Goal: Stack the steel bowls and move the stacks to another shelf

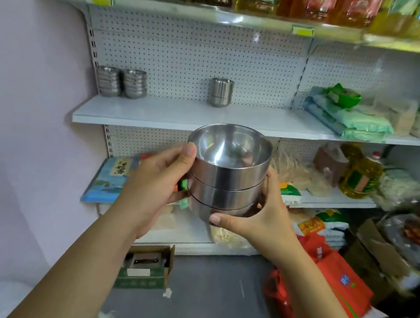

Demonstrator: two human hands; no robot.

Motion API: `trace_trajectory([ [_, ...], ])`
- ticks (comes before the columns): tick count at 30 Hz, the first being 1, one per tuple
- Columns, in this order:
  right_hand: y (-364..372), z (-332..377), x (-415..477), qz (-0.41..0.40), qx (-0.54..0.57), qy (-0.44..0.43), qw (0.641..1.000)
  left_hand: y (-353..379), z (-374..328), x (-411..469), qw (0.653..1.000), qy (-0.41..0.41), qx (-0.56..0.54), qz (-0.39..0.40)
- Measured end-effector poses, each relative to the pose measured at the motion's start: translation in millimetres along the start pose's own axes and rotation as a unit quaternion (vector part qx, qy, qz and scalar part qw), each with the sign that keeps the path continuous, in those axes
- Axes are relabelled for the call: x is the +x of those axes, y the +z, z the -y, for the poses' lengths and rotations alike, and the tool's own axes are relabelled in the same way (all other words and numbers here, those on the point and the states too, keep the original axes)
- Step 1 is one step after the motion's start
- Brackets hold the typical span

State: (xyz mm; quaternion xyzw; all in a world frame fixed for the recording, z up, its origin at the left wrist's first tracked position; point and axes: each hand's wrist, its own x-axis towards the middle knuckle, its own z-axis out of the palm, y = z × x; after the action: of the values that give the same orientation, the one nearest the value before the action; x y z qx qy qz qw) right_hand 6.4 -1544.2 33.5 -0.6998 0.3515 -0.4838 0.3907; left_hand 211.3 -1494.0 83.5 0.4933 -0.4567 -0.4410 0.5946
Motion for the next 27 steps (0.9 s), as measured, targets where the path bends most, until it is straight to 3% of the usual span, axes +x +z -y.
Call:
trace_trajectory([
  [15, 43.8, -108.7, 254.4, -0.047, -0.006, 0.015, 0.999, -48.3, 18.8, 286.1, 0.999, 0.01, -0.003, 0.044],
  [27, 41.3, -193.5, 377.5, -0.139, -0.007, 0.058, 0.989, -44.1, 47.0, 477.1, 0.981, -0.001, 0.071, 0.179],
])
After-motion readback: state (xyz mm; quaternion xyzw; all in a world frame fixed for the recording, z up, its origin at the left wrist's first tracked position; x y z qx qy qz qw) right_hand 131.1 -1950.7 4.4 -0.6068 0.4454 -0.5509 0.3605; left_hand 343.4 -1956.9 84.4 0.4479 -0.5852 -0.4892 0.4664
